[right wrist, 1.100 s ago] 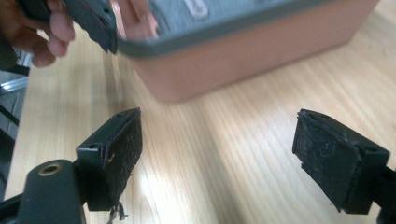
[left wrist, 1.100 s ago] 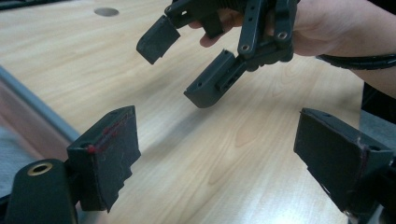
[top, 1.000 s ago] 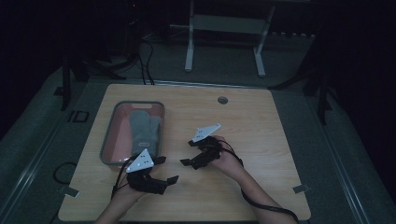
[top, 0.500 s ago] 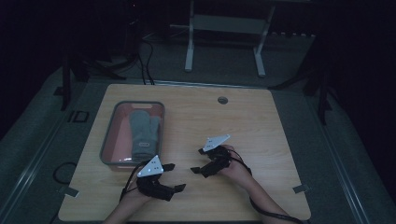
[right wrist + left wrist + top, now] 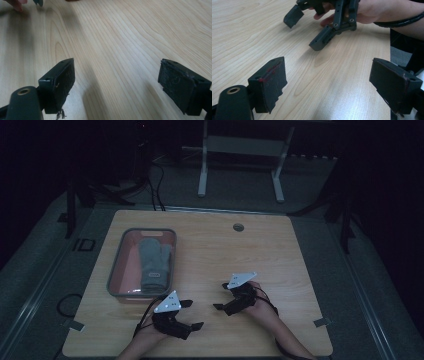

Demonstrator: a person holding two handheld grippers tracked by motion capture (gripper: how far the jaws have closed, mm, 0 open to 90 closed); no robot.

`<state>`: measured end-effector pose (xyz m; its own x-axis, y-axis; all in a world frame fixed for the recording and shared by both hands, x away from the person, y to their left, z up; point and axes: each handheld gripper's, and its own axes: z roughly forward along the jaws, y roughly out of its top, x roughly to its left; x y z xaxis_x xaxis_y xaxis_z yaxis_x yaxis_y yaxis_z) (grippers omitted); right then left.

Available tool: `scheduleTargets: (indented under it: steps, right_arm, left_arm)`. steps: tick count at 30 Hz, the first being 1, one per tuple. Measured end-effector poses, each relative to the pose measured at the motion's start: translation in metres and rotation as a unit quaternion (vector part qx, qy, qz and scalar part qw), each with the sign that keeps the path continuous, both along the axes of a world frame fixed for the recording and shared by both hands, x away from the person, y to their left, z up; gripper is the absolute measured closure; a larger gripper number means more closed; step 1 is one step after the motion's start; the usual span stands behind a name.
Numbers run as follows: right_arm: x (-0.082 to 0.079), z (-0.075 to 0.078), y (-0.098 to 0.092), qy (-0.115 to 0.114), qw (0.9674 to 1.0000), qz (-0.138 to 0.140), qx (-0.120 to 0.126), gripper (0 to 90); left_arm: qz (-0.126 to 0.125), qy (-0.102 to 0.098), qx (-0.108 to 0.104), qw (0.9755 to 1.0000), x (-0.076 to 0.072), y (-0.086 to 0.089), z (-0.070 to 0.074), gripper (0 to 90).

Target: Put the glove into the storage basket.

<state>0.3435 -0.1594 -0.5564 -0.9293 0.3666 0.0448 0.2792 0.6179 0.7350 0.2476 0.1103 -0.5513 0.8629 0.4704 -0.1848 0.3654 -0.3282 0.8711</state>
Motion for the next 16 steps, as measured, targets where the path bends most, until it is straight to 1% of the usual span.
scheduleTargets:
  steps: [2,3,5,9,15,16]
  right_arm:
    - [-0.001,-0.001,-0.002,-0.003,1.0,-0.003,0.001,14.1]
    - [-0.004,-0.002,-0.006,-0.016,0.9998,-0.012,0.001,14.1]
    - [-0.007,-0.002,-0.01,-0.026,0.9995,-0.018,0.001,14.1]
    - [-0.009,-0.003,-0.017,-0.03,0.9992,-0.026,0.0,14.1]
    - [-0.007,-0.006,-0.018,-0.036,0.999,-0.027,-0.006,14.1]
    - [-0.007,-0.007,-0.018,-0.035,0.999,-0.027,-0.005,14.1]
  left_arm:
    - [0.001,-0.001,0.003,1.0,-0.001,0.0,-0.002,14.5]
    - [0.0,-0.002,0.004,1.0,-0.001,-0.001,-0.003,14.5]
    - [-0.001,-0.004,0.005,1.0,-0.002,-0.001,-0.004,14.5]
    - [-0.004,-0.011,0.011,0.9999,-0.003,-0.003,-0.005,14.5]
    - [-0.001,-0.011,0.006,0.9999,-0.005,-0.002,-0.005,14.5]
    - [0.0,-0.012,0.008,0.9999,-0.006,-0.002,-0.005,14.5]
